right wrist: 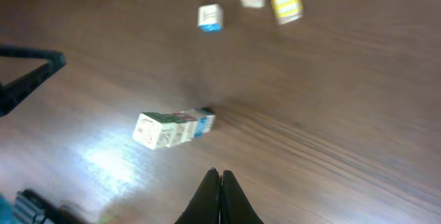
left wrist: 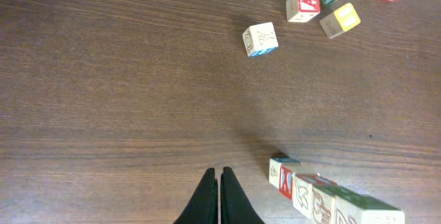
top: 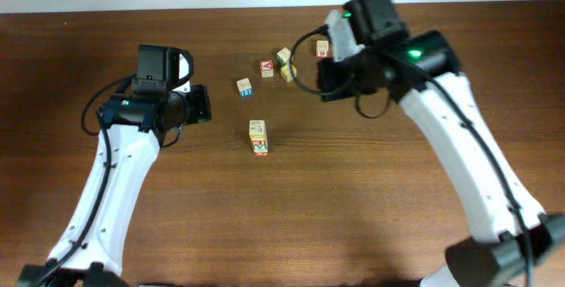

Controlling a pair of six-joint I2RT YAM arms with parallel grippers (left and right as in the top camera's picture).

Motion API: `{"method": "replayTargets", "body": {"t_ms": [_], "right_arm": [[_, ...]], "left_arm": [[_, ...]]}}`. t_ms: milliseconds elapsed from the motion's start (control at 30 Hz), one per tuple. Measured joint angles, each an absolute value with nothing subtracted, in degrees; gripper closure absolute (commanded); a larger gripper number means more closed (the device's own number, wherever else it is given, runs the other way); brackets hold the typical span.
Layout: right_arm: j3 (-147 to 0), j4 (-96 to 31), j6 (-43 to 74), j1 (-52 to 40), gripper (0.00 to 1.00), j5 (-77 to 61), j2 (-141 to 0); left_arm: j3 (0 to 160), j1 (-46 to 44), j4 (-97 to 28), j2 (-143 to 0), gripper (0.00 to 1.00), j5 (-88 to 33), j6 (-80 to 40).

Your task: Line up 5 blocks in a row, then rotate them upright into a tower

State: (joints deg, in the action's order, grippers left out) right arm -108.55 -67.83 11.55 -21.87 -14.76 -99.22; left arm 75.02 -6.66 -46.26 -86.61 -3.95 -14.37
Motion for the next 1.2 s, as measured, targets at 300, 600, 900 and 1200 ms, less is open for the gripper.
{"method": "replayTargets", "body": {"t_ms": [300, 600, 900, 1200], "right_arm": [[-108.57, -73.89, 10.59, -20.21, 0.34, -8.27, -92.29], [-108.60, -79.15, 10.59, -20.21, 0.24, -3.88, -88.68], [-108.60, -80.68, 10.76, -20.21, 0.19, 2.46, -83.24], [-108.60, -81.19, 10.76, -20.21, 0.13, 6.76, -82.56]], "left_arm": [[75.02, -6.66, -50.28, -80.44, 0.42, -1.04, -13.91], [75.02, -6.66, -54.11, -72.62, 0.10, 0.78, -10.26], [75.02, -6.66, -56.69, -70.04, 0.00, 3.27, -7.51], [75.02, -6.66, -57.69, -70.04, 0.01, 3.68, -7.46]]}}
